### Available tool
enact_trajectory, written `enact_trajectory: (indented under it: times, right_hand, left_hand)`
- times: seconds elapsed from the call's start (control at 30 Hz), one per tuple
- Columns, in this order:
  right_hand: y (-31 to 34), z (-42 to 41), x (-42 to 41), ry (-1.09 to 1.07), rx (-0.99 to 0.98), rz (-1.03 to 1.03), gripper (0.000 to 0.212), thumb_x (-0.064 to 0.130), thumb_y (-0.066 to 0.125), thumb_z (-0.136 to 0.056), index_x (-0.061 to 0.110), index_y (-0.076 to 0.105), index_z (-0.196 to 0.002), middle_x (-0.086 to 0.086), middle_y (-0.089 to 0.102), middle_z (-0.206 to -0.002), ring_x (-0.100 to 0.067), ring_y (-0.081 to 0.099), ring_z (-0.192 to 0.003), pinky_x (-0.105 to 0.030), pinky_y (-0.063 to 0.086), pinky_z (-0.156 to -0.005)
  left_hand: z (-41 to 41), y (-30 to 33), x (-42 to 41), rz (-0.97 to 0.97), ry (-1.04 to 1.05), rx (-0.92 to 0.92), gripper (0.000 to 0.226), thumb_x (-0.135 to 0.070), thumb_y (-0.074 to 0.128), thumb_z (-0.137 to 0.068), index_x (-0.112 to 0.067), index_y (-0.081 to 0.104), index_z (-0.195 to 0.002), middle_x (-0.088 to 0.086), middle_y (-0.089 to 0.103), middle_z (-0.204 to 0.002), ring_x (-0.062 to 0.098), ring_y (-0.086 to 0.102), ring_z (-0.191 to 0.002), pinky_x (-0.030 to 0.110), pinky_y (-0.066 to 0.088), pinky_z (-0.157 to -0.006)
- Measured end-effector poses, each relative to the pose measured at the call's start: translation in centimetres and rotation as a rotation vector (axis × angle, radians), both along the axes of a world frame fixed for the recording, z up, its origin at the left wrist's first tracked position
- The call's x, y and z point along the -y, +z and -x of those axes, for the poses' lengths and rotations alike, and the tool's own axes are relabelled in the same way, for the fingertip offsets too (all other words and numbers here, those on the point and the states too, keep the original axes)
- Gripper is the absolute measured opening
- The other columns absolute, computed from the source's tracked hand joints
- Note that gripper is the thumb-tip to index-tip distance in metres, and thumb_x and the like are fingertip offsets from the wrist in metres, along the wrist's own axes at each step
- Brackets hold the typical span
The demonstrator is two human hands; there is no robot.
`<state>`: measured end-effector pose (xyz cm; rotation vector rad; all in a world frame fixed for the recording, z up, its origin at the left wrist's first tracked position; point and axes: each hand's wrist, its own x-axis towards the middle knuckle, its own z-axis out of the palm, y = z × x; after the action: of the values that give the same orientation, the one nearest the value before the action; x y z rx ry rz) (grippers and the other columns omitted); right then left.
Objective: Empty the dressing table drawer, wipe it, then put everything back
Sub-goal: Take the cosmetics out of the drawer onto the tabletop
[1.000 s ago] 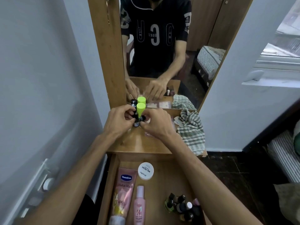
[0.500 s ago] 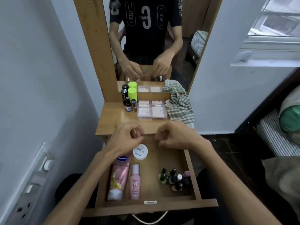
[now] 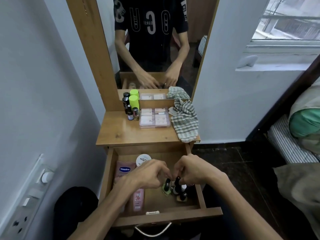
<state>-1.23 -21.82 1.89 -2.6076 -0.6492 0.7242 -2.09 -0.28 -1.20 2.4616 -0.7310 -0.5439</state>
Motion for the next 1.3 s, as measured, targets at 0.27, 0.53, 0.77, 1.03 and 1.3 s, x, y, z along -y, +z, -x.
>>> enact_trajectory:
  times: [0.27,0.53,0.77,1.03,1.3]
  right_hand:
    - [0.5,-0.7,0.2,-0.055,0.168,-0.071,0.013,0.021,0.078,-0.081,0.027,0.082,-0.092,0.013,0.075,-0.085,-0.004,0.069,-0.080,-0.022,0.059,-0.072]
    - [6.4,-3.9,-3.1,0.018,0.326,-0.285,0.013,0.020,0.078,-0.084,0.026,0.083,-0.095,0.014,0.074,-0.083,-0.003,0.065,-0.075,-0.015,0.049,-0.064]
    - [9.4,-10.4,-10.7,0.043,0.498,-0.412,0.018,0.016,0.076,-0.081,0.025,0.084,-0.094,0.013,0.076,-0.085,0.001,0.060,-0.067,-0.017,0.045,-0.061]
    - [7.6,-14.5,-14.9,0.005,0.586,-0.258,0.028,0.015,0.071,-0.074,0.032,0.084,-0.093,0.006,0.074,-0.074,-0.019,0.066,-0.073,-0.033,0.053,-0.065]
    - [7.1,-15.4,-15.2,0.019,0.628,-0.249,0.034,0.015,0.072,-0.075,0.032,0.084,-0.102,0.006,0.075,-0.078,-0.019,0.067,-0.074,-0.041,0.059,-0.066]
  left_hand:
    - [-0.8,-0.1,0.1,0.026,0.062,0.035,0.026,-0.015,0.073,-0.079,-0.031,0.078,-0.099,-0.014,0.068,-0.094,0.004,0.060,-0.079,0.028,0.054,-0.068]
    - [-3.5,5.0,-6.6,0.247,0.322,0.194,0.028,-0.017,0.086,-0.074,-0.037,0.077,-0.092,-0.018,0.069,-0.091,0.004,0.063,-0.080,0.031,0.055,-0.069]
    - [-8.3,8.7,-11.6,0.319,0.544,0.414,0.031,0.000,0.082,-0.075,-0.024,0.080,-0.094,-0.005,0.072,-0.090,0.012,0.066,-0.079,0.015,0.052,-0.068]
    - [-11.5,6.5,-12.6,0.360,0.590,0.418,0.030,0.001,0.080,-0.076,-0.020,0.080,-0.098,0.000,0.072,-0.091,0.017,0.069,-0.084,0.034,0.060,-0.080]
    - [-12.5,6.1,-12.7,0.407,0.568,0.445,0.037,0.008,0.075,-0.077,-0.019,0.080,-0.102,-0.001,0.072,-0.093,0.014,0.070,-0.084,0.036,0.061,-0.082]
